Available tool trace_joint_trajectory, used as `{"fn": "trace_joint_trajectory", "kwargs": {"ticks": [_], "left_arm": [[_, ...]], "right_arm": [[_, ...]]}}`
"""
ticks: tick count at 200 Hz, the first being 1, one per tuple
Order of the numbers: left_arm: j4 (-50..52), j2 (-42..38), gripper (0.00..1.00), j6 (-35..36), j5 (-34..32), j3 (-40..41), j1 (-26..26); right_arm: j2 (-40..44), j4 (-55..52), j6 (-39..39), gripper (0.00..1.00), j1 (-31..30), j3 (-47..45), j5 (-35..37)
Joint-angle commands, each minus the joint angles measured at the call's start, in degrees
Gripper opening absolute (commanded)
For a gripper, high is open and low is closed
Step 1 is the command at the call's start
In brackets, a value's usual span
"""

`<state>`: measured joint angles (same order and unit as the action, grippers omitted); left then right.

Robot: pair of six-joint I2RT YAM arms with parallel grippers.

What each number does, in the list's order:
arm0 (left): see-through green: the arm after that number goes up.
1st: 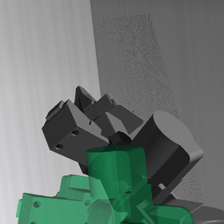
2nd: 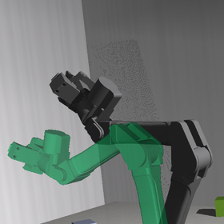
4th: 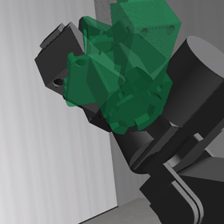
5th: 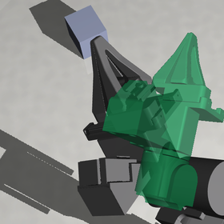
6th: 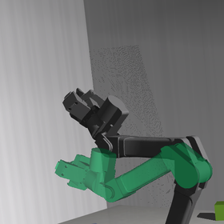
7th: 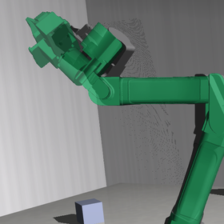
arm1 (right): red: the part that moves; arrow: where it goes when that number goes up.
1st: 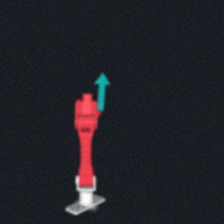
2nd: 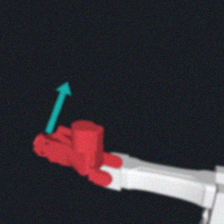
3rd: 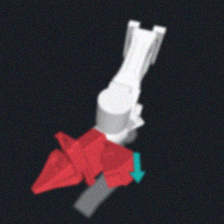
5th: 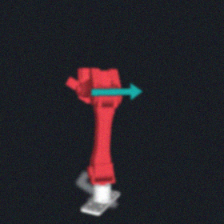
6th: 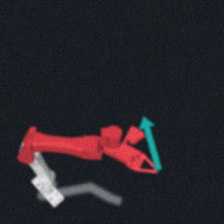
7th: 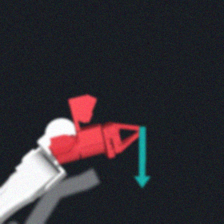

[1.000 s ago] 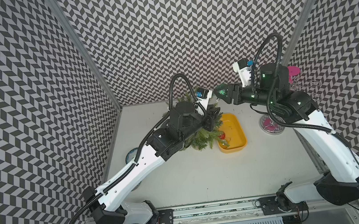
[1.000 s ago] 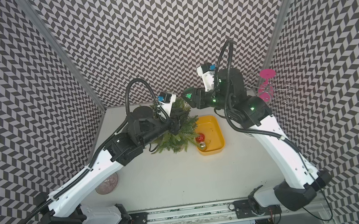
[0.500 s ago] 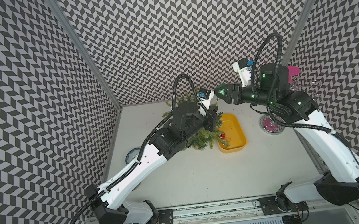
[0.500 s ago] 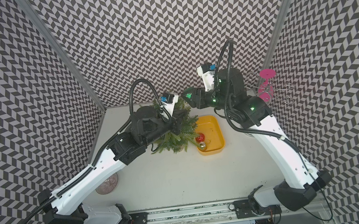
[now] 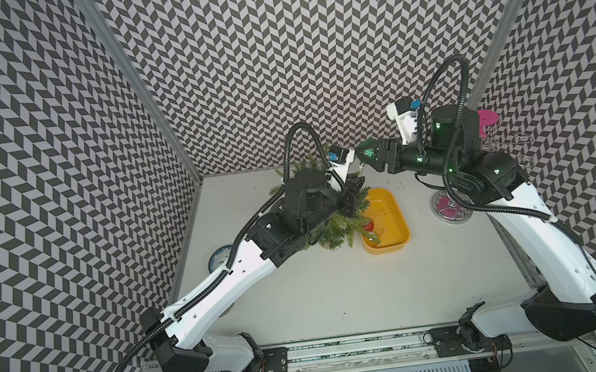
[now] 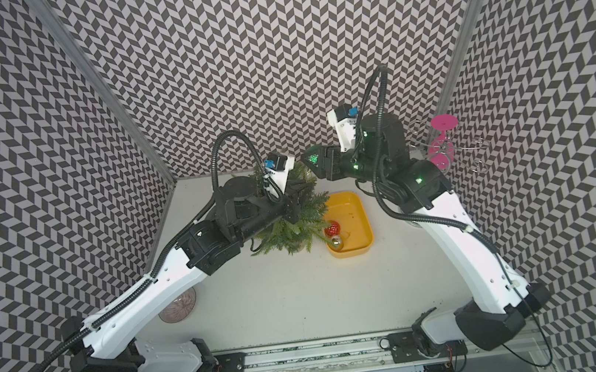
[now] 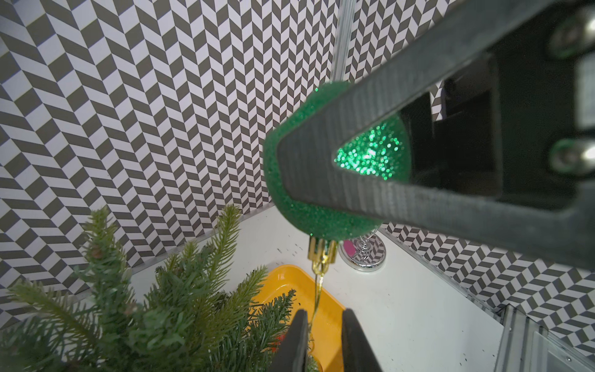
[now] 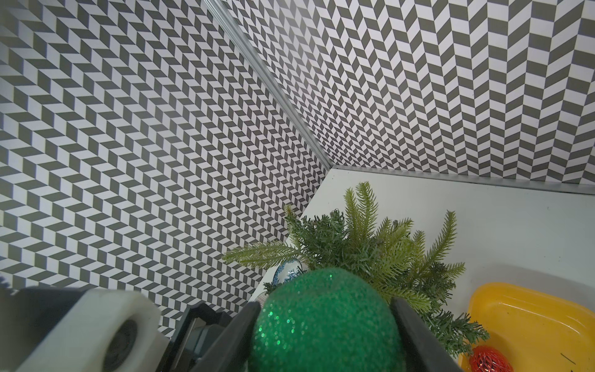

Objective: Decorate the small christmas tree with ornaments
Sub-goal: Hang an ornament on the christmas tree.

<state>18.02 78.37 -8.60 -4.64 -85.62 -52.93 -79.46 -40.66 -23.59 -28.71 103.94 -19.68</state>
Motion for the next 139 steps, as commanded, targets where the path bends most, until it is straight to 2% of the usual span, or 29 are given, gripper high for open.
{"fn": "trace_joint_trajectory", "kwargs": {"ticks": [1, 31, 139], "left_arm": [[-1.4, -0.1, 0.16, -0.1, 0.3, -1.4, -0.6], [-1.4, 0.1, 0.0, 0.2, 0.2, -2.1, -0.6], [-0.7, -3.0, 0.0, 0.1, -3.3, 0.6, -0.4]], "right_arm": [[1.3, 3.3, -0.3, 0.57, -0.2, 0.0, 0.6], [1.3, 3.4, -0.4, 0.57, -0.2, -0.1, 0.5], [1.9, 3.7, -0.7, 0.57, -0.1, -0.8, 0.1]]}}
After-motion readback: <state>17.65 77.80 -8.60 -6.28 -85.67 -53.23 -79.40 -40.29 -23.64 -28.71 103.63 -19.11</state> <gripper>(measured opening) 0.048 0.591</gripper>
